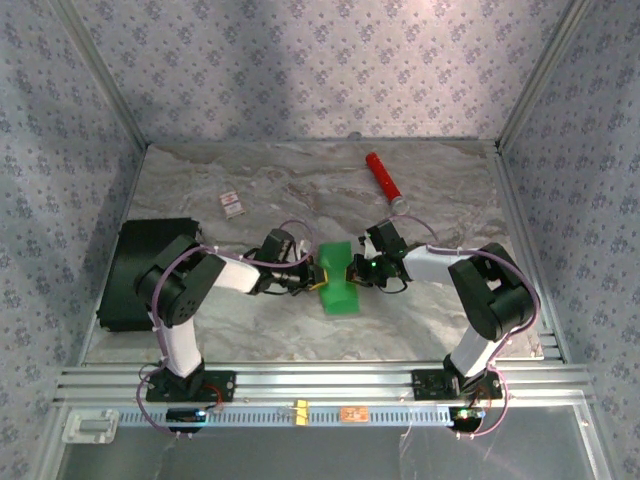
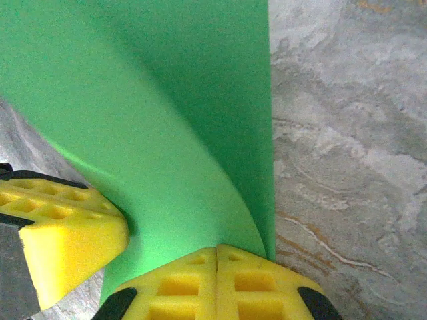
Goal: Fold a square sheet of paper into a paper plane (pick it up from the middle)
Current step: First fold the square sheet of paper in half at the center of the table.
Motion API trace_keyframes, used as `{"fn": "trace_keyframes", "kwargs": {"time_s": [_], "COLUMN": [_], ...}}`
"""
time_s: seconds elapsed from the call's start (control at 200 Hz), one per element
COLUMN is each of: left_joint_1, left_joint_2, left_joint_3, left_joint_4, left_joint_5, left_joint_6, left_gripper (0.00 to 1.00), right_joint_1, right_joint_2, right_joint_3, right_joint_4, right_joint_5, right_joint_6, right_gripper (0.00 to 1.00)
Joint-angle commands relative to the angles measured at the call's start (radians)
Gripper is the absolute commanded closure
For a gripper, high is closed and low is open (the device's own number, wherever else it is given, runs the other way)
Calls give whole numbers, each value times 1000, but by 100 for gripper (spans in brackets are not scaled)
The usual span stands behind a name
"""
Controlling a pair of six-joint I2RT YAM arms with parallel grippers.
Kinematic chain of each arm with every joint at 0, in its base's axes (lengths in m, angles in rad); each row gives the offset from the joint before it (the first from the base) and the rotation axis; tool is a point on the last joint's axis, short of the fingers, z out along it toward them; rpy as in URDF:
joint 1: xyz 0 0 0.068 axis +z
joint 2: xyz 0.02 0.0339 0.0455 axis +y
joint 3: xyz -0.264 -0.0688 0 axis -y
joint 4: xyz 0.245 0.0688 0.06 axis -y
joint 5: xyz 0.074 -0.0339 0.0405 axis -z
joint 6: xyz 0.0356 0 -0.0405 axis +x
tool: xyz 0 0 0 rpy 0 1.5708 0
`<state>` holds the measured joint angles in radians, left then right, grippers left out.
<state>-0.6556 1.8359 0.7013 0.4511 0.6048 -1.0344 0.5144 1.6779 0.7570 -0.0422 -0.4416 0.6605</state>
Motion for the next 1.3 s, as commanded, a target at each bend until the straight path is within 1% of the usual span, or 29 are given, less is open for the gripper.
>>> {"fn": "trace_keyframes", "kwargs": {"time_s": [0.0, 0.14, 0.235, 0.47, 0.74, 0.874, 1.019, 1.214, 1.294], "left_joint_1": [-2, 3, 9, 24, 46, 48, 50, 49, 50], "left_joint_2": [-2, -73, -90, -32, 21, 44, 50, 17, 25], "left_joint_3": [-38, 9, 49, 110, 127, 129, 131, 215, 253], "left_joint_4": [-96, -157, -185, -161, -193, -276, -303, -369, -392], "left_joint_5": [-62, -69, -66, -10, -38, -72, -82, -74, -65], "left_joint_6": [31, 35, 40, 33, 63, 112, 119, 143, 154], "left_gripper": [100, 100, 100, 99, 99, 99, 99, 98, 98], "right_joint_1": [-4, -4, -2, -2, -2, -1, -1, -1, 0], "right_joint_2": [50, 51, 50, 51, 57, 55, 58, 57, 59], "right_joint_3": [-30, -25, -24, -22, -27, -29, -28, -22, -18], "right_joint_4": [-72, -77, -77, -77, -70, -68, -64, -73, -76], "right_joint_5": [75, 76, 78, 80, 75, 75, 76, 76, 76], "right_joint_6": [-18, -21, -21, -21, -21, -20, -16, -21, -21], "right_gripper": [98, 98, 98, 98, 98, 99, 98, 98, 98]}}
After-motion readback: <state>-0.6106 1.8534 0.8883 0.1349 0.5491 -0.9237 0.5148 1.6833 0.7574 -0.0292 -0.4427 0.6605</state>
